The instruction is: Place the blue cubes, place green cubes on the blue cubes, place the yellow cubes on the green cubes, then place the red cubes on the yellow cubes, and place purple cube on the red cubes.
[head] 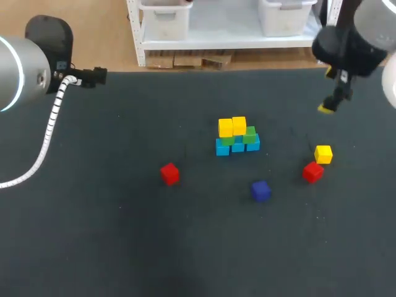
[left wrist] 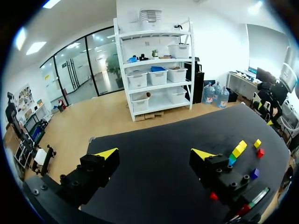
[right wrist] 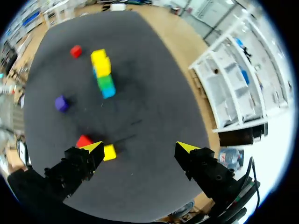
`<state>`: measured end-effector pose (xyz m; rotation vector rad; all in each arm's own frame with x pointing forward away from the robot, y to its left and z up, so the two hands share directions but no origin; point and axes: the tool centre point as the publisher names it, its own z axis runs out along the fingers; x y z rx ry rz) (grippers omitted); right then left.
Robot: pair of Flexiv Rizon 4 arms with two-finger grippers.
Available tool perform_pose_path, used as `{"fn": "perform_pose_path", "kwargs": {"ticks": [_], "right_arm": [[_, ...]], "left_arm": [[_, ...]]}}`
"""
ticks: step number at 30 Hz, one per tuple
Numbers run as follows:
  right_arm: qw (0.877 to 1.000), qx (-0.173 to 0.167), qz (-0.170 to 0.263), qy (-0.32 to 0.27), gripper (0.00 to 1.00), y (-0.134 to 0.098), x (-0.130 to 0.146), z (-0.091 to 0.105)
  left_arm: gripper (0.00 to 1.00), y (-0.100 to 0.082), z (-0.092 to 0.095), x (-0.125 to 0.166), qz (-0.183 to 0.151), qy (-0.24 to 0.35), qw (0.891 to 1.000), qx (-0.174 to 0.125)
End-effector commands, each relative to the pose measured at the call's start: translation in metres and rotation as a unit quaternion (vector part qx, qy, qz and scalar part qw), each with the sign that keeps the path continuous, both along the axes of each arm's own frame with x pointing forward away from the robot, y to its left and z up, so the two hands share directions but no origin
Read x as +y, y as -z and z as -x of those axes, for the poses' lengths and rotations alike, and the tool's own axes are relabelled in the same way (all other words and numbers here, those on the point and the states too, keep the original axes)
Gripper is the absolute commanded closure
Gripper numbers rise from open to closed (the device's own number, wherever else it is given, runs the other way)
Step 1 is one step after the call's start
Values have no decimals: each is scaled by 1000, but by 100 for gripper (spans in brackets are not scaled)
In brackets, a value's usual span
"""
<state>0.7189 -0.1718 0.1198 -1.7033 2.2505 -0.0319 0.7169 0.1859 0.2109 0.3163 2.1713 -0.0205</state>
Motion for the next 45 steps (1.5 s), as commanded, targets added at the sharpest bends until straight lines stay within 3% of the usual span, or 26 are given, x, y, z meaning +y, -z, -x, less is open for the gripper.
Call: {"fn": "perform_pose_path", "kwargs": {"ticks": [1,11,17,38,39,40,45], "right_arm": [[991,58,-1,-118,0,8,-13,16],[972,111,14,-209,0,47,0,43],[967,146,36,-205,0,76,3,51],[974,151,69,-154,0,120,-15,51],[974,150,69,-153,7,121,-15,50],[974,150,69,-153,29,121,-15,50],[976,140,70,-154,53,124,-12,51]], "left_arm": [[0,-1,-1,2,2,4,1000,2],[0,-1,-1,2,2,4,1000,2],[0,-1,-1,2,2,4,1000,2],[0,-1,-1,2,2,4,1000,2],[0,-1,-1,2,2,4,1000,2],[0,-1,-1,2,2,4,1000,2],[0,-1,-1,2,2,4,1000,2]]}}
